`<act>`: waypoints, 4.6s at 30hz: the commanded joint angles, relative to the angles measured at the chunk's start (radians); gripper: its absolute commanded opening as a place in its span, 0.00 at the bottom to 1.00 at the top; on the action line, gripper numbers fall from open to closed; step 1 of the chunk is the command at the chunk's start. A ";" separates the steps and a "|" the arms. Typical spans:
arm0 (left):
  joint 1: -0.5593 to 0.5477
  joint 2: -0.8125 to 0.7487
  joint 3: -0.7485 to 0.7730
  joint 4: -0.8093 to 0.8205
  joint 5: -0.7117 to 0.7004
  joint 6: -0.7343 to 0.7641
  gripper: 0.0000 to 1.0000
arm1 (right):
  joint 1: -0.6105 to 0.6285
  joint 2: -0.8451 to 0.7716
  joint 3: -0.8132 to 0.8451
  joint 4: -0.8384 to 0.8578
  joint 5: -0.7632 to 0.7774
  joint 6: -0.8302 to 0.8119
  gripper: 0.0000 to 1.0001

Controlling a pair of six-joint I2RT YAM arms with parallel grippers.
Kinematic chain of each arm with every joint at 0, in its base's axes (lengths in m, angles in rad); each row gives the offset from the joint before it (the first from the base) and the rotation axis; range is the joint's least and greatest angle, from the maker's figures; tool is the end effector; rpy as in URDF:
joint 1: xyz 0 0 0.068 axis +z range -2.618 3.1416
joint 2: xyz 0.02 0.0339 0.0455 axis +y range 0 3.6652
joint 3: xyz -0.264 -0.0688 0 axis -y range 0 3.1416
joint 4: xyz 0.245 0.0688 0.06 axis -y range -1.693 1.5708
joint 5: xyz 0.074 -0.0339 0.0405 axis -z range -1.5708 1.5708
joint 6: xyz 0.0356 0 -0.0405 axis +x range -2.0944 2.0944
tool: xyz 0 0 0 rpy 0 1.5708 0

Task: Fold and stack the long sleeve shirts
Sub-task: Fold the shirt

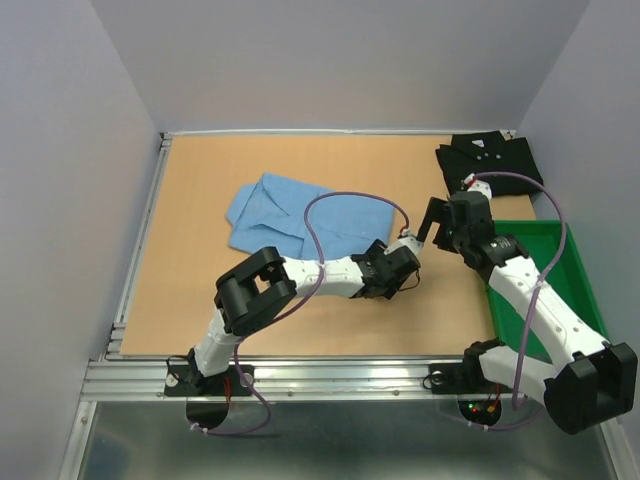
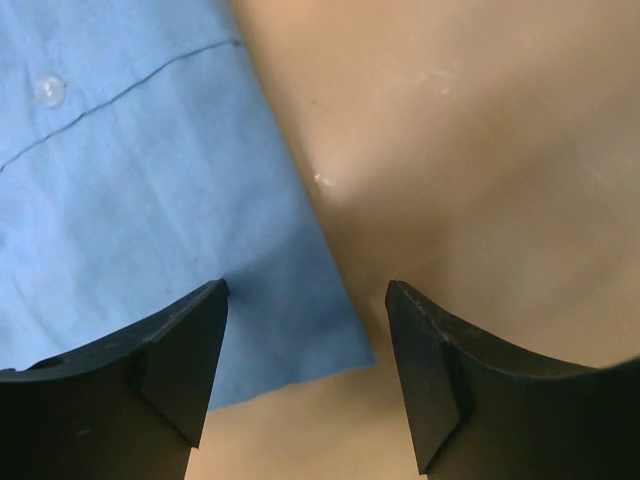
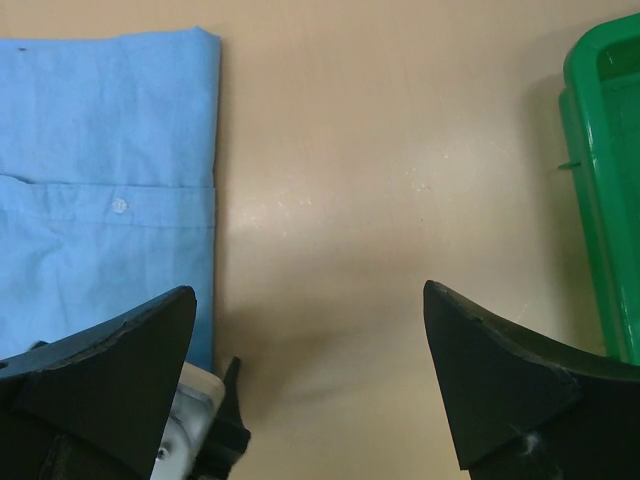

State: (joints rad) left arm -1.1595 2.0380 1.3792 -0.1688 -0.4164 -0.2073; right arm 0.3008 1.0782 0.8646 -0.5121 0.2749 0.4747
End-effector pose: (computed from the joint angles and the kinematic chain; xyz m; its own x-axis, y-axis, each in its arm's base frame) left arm 0.1897 -0.3989 0.1682 -0.4381 0.5336 -0.7235 0.6527 0.7422 0.1522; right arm 0.2209 0.0584 0.2810 -0.6055 0.2728 -0.7477 0.2086 0.9610 0.1817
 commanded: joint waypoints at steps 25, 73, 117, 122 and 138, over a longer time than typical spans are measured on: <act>0.073 -0.234 -0.152 0.061 0.031 -0.090 0.00 | -0.115 0.040 -0.137 0.282 -0.431 0.238 1.00; 0.225 -0.544 -0.290 0.101 0.275 -0.336 0.75 | -0.051 0.712 -0.101 0.814 -0.947 0.164 0.00; 0.906 -0.714 -0.873 0.336 0.587 -0.518 0.51 | -0.068 0.868 0.706 -0.207 -0.611 -0.705 0.01; 0.938 -0.736 -0.890 0.318 0.554 -0.535 0.51 | -0.066 0.858 0.691 -0.207 -0.589 -0.712 0.01; 0.960 -0.691 -0.888 0.345 0.610 -0.517 0.39 | -0.066 0.847 0.700 -0.207 -0.571 -0.722 0.01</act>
State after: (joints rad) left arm -0.2054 1.3319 0.4984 0.1371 0.1650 -0.7334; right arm 0.2241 1.9530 1.5177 -0.7124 -0.3111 -0.2268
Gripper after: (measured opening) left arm 0.433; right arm 0.097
